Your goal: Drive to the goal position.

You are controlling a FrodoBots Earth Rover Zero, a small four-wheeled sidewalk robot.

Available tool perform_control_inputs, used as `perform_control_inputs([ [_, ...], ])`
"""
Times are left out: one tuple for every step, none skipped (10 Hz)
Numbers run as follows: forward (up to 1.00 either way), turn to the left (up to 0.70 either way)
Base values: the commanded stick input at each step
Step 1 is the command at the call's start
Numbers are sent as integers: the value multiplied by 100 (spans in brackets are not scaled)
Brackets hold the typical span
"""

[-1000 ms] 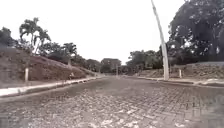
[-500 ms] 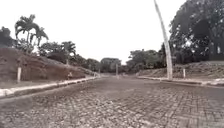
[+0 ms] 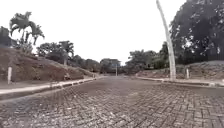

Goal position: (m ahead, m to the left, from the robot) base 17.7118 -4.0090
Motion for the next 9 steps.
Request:
perform_control_inputs([
  [100,0],
  [100,0],
  [100,0],
  [100,0],
  [100,0],
  [100,0],
  [100,0],
  [100,0],
  [100,0],
])
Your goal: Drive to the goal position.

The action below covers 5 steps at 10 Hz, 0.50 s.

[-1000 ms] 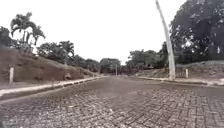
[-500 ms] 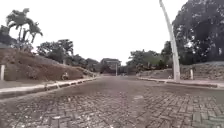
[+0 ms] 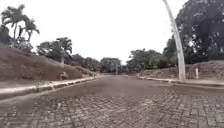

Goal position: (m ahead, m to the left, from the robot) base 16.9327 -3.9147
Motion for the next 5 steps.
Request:
perform_control_inputs([
  [100,0],
  [100,0],
  [100,0],
  [100,0],
  [100,0],
])
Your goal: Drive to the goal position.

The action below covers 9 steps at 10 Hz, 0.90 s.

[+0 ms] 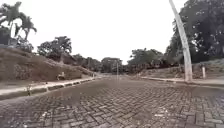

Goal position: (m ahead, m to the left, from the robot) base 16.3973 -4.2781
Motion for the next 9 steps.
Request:
perform_control_inputs([
  [100,0],
  [100,0],
  [100,0],
  [100,0],
  [100,0],
  [100,0],
  [100,0],
  [100,0],
  [100,0],
])
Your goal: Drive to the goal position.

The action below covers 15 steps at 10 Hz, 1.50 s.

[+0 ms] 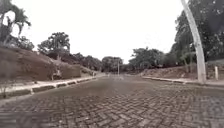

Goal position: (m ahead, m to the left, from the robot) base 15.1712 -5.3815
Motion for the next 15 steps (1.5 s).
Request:
perform_control_inputs([
  [100,0],
  [100,0],
  [100,0],
  [100,0],
  [100,-27],
  [100,-27],
  [100,-27],
  [100,-27],
  [100,-25],
  [100,0],
  [100,0],
  [100,0],
  [100,0],
  [100,0],
  [100,0],
])
